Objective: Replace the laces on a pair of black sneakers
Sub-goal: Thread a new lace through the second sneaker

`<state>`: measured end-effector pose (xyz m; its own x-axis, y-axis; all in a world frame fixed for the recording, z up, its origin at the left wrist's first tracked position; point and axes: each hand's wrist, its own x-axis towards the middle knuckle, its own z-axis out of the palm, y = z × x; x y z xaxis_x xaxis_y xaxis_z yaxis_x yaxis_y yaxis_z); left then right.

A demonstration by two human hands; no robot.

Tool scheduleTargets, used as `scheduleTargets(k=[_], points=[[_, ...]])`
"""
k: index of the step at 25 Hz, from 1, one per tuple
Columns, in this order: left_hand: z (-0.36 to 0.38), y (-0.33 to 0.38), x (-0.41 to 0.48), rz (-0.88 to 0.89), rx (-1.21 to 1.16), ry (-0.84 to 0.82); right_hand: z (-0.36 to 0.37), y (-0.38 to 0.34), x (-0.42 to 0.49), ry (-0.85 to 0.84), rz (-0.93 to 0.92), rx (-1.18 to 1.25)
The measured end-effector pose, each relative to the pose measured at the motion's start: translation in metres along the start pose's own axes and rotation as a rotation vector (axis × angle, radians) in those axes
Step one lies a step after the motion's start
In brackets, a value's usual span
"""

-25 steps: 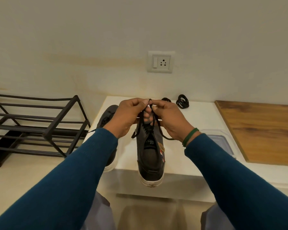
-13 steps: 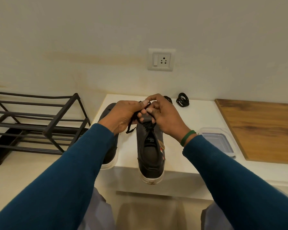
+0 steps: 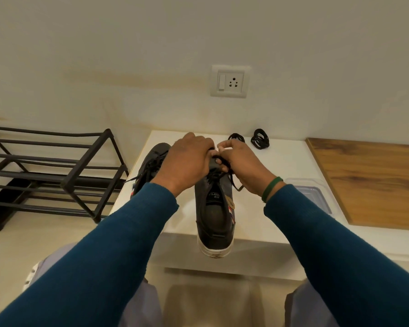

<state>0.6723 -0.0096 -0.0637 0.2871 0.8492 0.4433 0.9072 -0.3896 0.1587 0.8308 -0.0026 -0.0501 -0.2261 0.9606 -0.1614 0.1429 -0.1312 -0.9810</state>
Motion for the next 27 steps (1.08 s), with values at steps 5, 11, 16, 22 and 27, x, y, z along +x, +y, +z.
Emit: scheduleTargets(k=[5, 11, 16, 22, 27], points=[[-0.012, 0.004, 0.006, -0.727, -1.229, -0.355, -0.005, 0.007, -0.004, -0.003, -0.268, -0.288], [-0.012, 0.014, 0.012, -0.939, -1.391, -0.297, -0.006, 0.018, -0.008, 0.156, -0.548, -0.611], [-0.006, 0.01, 0.016, -0.938, -1.369, -0.364, -0.01, 0.018, -0.015, 0.2, -0.843, -0.901], [0.002, 0.015, 0.021, -0.945, -1.322, -0.464, -0.003, 0.025, -0.026, 0.122, -0.602, -0.786], [0.012, 0.01, 0.032, -0.858, -1.064, -0.454, -0.006, 0.018, -0.033, 0.217, -0.549, -0.881]])
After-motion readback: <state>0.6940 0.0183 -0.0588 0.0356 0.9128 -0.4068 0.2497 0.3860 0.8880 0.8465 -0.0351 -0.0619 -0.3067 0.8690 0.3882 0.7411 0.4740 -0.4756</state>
